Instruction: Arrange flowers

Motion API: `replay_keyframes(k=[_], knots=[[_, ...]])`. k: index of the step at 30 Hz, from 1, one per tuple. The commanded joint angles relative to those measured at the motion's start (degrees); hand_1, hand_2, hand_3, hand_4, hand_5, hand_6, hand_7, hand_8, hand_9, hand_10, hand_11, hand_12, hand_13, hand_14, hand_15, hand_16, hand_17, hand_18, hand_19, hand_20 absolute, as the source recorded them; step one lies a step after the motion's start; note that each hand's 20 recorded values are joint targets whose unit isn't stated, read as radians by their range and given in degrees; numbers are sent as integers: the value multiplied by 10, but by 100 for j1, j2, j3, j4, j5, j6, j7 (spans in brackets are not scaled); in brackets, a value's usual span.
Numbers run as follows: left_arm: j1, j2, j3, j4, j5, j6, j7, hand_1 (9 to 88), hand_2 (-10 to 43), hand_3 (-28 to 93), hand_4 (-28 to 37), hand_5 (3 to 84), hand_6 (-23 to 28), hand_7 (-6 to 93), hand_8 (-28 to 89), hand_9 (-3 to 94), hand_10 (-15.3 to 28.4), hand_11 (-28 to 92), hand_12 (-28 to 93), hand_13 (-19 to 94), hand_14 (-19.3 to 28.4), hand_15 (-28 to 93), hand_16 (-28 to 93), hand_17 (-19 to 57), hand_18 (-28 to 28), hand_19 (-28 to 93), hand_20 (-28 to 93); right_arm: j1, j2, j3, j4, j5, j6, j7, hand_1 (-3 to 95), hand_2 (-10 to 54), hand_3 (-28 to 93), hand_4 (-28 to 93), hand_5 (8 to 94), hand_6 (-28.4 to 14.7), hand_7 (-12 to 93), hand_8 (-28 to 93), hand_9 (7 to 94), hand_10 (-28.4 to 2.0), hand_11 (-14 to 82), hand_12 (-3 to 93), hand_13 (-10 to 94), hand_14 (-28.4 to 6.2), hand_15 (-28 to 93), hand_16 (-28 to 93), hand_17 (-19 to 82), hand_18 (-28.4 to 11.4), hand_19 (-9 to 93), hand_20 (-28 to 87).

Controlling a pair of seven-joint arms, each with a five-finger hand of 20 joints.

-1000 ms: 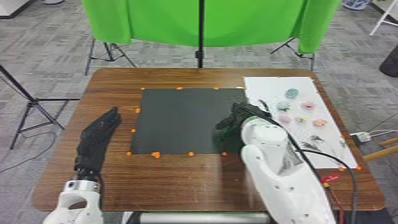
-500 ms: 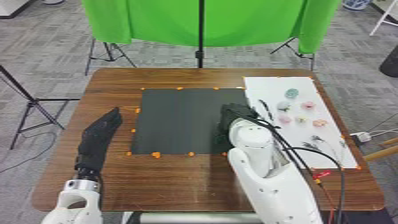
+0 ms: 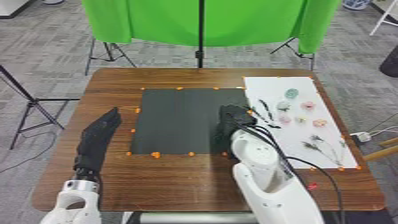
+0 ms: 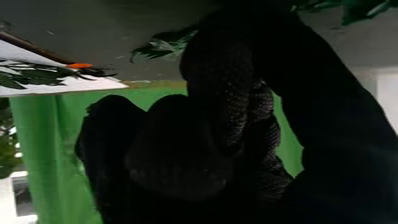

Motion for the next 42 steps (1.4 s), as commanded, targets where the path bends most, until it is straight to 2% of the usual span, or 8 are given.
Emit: replay_keyframes(k=[1, 10, 15, 22, 25, 31, 32, 42], knots=[[36, -51, 3, 10, -4, -77, -55, 263, -94, 657, -194, 429, 51, 58, -50, 362, 115, 90, 126, 274, 131, 68, 15, 35, 101, 9, 165, 51, 350, 7, -498, 504, 602, -46, 522, -95, 569, 176, 775, -15, 392, 334, 878, -130, 522, 259, 937, -9, 686, 266, 735, -81, 932, 621], [36, -47, 7, 4, -5, -58, -62, 264, -94, 658, -192, 426, 53, 55, -49, 360, 115, 91, 126, 274, 130, 67, 15, 34, 100, 9, 164, 246, 349, -88, -799, 1160, 859, -228, 520, -95, 578, 172, 773, -18, 405, 326, 877, -132, 529, 258, 937, -10, 691, 267, 736, -85, 932, 636], [26, -45, 22, 27, -27, -28, -22, 263, -95, 659, -192, 427, 53, 56, -48, 359, 114, 91, 126, 274, 130, 67, 15, 33, 100, 9, 164, 390, 256, -318, -777, 1419, 758, -374, 520, -95, 581, 171, 773, -19, 409, 323, 876, -132, 532, 257, 937, -9, 692, 267, 736, -87, 932, 642], [-90, -18, 127, 115, -210, 122, 232, 254, -91, 657, -198, 425, 51, 58, -49, 361, 114, 93, 126, 277, 129, 68, 15, 34, 100, 10, 164, 820, -75, -837, -353, 1445, 791, -763, 519, -95, 583, 169, 771, -17, 413, 318, 875, -132, 535, 257, 937, -9, 694, 266, 736, -87, 932, 644], [-157, -11, 181, 159, -234, 176, 308, 244, -88, 661, -209, 424, 50, 58, -50, 362, 114, 93, 125, 279, 129, 69, 15, 35, 100, 9, 163, 981, -258, -1001, -158, 1428, 718, -932, 519, -95, 584, 166, 769, -17, 417, 314, 874, -131, 536, 256, 937, -9, 694, 266, 736, -87, 932, 644], [-284, 2, 267, 242, -365, 230, 366, 232, -86, 669, -229, 422, 49, 58, -51, 362, 115, 93, 124, 281, 128, 70, 14, 35, 99, 10, 163, 1174, -636, -1217, 260, 1340, 531, -1221, 519, -95, 587, 157, 767, -17, 423, 310, 873, -131, 538, 256, 937, -9, 695, 265, 734, -88, 932, 645], [-179, 9, 250, 175, -383, 244, 434, 230, -85, 669, -231, 421, 49, 58, -50, 362, 114, 93, 124, 281, 128, 70, 14, 35, 99, 10, 163, 1161, -609, -1329, 232, 1334, 557, -1194, 517, -95, 588, 158, 767, -17, 423, 309, 872, -130, 538, 256, 937, -9, 695, 265, 734, -87, 932, 645], [-280, 11, 302, 231, -489, 197, 478, 219, -85, 676, -242, 418, 47, 58, -51, 363, 115, 92, 123, 282, 128, 71, 14, 35, 99, 10, 164, 1111, -845, -1256, 1026, 611, 572, -1967, 503, -95, 612, 112, 753, -11, 438, 294, 863, -127, 538, 256, 937, -8, 680, 281, 720, -90, 932, 642]])
